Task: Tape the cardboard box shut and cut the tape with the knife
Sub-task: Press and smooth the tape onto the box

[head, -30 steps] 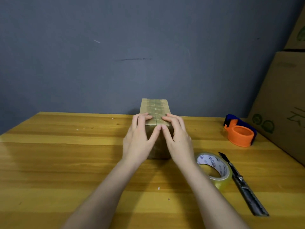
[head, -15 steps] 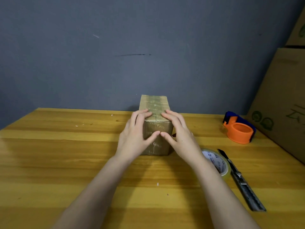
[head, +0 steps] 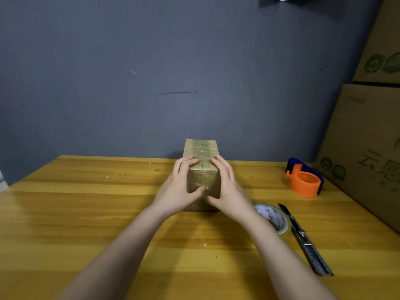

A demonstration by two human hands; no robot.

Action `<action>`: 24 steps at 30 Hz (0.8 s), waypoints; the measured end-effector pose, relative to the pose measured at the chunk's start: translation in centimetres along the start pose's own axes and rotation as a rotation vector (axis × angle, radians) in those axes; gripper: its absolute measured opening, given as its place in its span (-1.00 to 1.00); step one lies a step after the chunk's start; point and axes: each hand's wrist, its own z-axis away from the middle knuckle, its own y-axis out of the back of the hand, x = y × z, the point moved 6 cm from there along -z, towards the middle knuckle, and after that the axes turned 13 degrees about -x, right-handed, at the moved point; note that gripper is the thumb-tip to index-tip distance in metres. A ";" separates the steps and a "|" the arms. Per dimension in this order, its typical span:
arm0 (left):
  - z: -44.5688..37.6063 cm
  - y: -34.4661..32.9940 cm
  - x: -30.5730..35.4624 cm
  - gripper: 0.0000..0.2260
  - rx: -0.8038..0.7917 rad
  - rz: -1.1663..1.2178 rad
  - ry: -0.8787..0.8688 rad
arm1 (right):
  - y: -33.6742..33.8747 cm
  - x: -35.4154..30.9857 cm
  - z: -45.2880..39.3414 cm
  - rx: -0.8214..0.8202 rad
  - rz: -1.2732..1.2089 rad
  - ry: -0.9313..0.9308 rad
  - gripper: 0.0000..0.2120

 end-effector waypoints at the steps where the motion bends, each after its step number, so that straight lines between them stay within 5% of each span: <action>1: 0.1 0.1 0.2 -0.38 -0.006 0.021 0.003 | -0.1 -0.1 0.1 0.016 -0.028 -0.028 -0.14; 5: 0.6 0.8 1.0 -0.49 0.018 0.006 0.048 | -0.7 -0.7 0.5 0.046 -0.215 -0.144 -0.19; 10: 1.6 1.8 1.1 -0.56 0.058 0.030 0.114 | -1.1 -2.3 0.7 -0.014 -0.144 -0.180 -0.25; 16: 2.4 1.4 1.5 -0.25 -0.114 0.065 0.085 | -1.1 -3.0 1.8 -0.037 -0.115 -0.171 -0.23; 24: 2.8 0.9 1.9 -0.24 -0.064 -0.020 0.241 | -0.1 -3.0 2.8 -0.073 -0.091 -0.161 -0.18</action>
